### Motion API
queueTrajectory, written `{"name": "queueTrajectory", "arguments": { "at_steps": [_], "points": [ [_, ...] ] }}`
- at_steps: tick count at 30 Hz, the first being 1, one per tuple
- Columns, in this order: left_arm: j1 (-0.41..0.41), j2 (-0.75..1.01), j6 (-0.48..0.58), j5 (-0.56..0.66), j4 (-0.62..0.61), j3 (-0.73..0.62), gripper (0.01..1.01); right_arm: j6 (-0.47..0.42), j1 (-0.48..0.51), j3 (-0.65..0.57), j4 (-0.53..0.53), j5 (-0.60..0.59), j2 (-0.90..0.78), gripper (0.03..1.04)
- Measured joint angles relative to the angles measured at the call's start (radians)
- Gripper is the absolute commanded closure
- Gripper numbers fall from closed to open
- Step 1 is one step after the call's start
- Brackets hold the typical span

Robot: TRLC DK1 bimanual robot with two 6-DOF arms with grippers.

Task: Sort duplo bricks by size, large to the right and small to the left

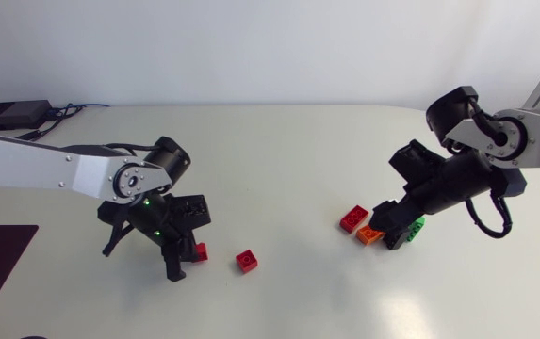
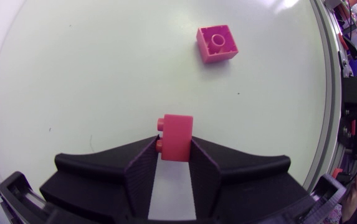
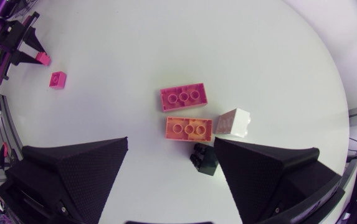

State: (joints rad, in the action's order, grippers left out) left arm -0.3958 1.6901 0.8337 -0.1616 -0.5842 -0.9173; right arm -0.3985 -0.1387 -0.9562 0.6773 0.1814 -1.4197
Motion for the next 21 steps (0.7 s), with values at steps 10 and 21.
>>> {"name": "queueTrajectory", "arguments": {
  "at_steps": [10,21],
  "points": [
    [0.087,-0.001,0.042,0.003,0.04,0.006,0.17,0.012,-0.026,0.012,0.0,-0.025,0.024,0.07],
    [0.051,-0.008,-0.036,0.0,0.039,-0.043,0.054,0.014,-0.017,0.045,0.001,-0.029,0.048,0.07]
  ]
}}
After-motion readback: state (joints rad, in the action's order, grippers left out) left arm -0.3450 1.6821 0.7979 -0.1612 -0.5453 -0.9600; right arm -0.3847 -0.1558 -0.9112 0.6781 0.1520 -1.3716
